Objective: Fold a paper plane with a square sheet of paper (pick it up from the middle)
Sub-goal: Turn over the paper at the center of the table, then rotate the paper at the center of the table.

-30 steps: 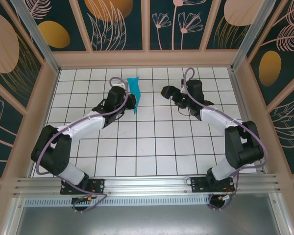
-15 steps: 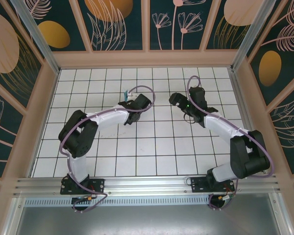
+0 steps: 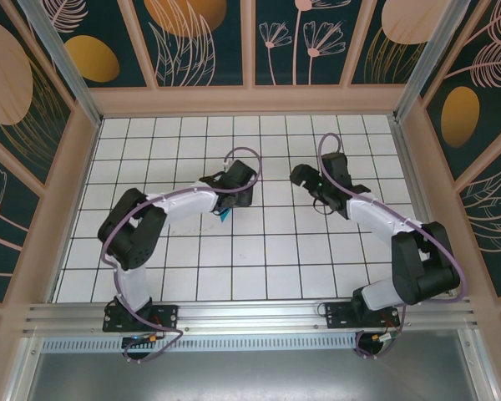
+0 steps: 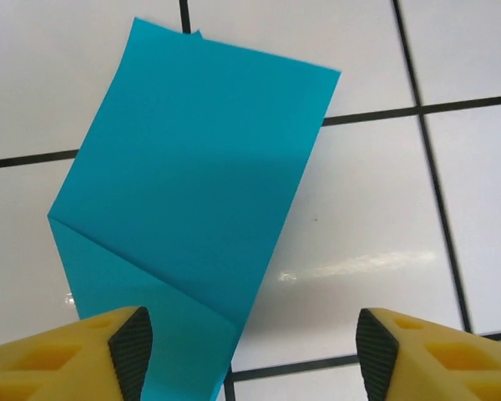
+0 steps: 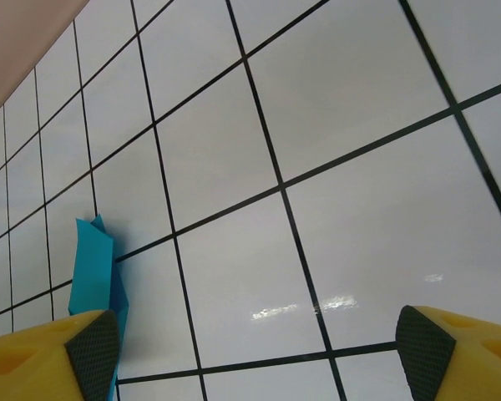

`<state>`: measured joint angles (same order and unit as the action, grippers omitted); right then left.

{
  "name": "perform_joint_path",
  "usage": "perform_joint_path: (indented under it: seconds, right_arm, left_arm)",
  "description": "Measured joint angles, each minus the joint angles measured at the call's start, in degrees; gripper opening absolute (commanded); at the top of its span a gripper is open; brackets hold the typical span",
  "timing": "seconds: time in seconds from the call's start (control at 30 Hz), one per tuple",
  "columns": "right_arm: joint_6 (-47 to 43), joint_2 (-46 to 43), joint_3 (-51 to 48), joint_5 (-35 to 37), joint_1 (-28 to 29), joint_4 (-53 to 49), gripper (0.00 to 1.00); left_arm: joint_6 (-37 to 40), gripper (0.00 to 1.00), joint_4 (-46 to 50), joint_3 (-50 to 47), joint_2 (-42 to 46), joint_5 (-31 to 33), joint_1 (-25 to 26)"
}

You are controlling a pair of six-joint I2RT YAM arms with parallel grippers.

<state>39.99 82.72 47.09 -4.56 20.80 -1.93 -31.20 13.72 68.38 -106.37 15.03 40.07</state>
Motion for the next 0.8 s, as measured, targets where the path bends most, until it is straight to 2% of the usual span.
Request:
perform_joint_path:
  seconds: [0.17, 0.27, 0.47, 0.6, 0.8]
  right_arm:
    - [1.2, 4.96, 2.95, 0.02, 7.21, 0.26, 0.7]
    - [2.62, 9.94, 6.91, -0.2, 12.41, 1.05, 0.61]
    - [4.5, 21.2, 18.51, -1.33, 21.27, 2.03, 0.46]
    - [5.38, 29.0, 27.12, -2.82, 25.05, 1.99, 0.34]
    - [5.4, 38.62, 35.71, -6.84, 26.14, 1.62, 0.32]
  left_arm:
    - [-2.45, 0.89, -5.75, -7.56, 9.73, -5.64, -6.84]
    - [-4.24, 0.98, -8.74, -12.41, 14.93, -6.73, -12.04]
    - [-6.62, 0.99, -10.56, -20.55, 21.03, -5.99, -18.49]
    - [-8.31, 0.98, -11.02, -24.92, 24.68, -6.01, -21.77]
    - [-9.75, 0.99, -11.56, -27.65, 27.91, -6.03, -24.28]
